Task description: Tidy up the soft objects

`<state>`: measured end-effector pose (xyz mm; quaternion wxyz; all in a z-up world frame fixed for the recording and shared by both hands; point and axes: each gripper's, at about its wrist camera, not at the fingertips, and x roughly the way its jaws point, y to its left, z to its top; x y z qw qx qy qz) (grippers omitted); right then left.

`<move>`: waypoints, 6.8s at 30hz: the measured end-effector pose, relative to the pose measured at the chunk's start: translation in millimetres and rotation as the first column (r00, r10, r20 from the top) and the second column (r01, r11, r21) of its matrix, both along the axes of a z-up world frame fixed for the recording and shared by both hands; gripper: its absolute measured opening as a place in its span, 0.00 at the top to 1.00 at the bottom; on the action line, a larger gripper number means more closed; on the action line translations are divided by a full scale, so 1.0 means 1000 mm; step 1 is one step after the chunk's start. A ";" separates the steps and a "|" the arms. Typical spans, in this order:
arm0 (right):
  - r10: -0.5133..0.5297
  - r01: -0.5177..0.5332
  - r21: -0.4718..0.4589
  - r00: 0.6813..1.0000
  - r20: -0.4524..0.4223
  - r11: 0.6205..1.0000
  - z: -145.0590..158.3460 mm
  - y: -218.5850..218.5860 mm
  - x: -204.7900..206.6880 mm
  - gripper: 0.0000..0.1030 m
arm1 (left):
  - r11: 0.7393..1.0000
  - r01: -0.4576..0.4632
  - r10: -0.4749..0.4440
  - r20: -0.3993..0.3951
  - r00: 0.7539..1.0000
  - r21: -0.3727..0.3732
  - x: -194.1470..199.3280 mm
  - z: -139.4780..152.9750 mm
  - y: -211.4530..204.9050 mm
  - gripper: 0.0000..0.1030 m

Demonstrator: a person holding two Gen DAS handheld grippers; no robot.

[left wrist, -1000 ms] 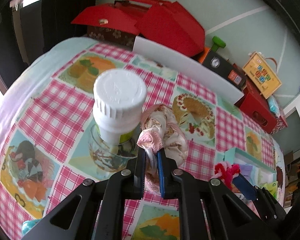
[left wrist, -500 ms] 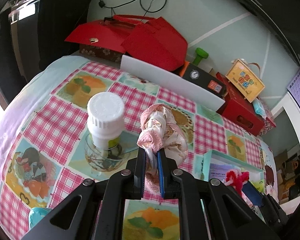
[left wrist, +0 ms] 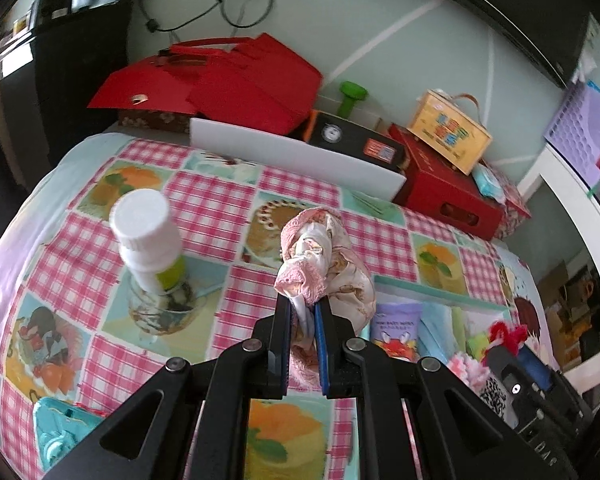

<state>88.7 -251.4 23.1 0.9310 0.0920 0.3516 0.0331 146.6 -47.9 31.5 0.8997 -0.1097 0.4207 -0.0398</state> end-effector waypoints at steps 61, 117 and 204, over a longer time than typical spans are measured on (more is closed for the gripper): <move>-0.135 0.142 0.011 0.961 -0.242 0.990 -0.064 -0.073 -0.037 0.49 | 0.956 0.275 -0.249 -0.214 0.945 0.104 -0.050 -0.067 -0.106 0.60; -0.184 0.182 -0.032 0.964 -0.193 0.983 -0.053 -0.069 -0.035 0.00 | 0.978 -0.060 0.092 -0.158 0.983 0.197 -0.026 -0.064 -0.029 0.00; -0.089 0.062 -0.123 0.971 -0.223 0.990 -0.039 0.001 -0.146 0.00 | 0.952 -0.078 0.117 -0.116 0.986 0.296 -0.187 -0.032 -0.002 0.00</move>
